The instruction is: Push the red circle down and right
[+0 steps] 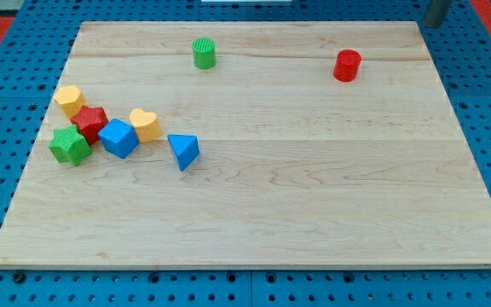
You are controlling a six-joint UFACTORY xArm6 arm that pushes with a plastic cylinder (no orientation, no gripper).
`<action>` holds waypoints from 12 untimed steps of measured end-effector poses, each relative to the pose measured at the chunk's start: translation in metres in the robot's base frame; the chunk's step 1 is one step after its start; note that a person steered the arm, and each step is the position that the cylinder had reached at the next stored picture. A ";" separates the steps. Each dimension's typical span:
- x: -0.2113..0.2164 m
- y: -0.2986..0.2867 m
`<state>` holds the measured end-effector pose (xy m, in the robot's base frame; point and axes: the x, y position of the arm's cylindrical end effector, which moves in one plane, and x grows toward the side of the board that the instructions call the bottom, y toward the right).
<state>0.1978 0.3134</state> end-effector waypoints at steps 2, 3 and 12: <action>0.022 -0.001; 0.037 -0.051; 0.122 -0.130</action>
<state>0.3196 0.1838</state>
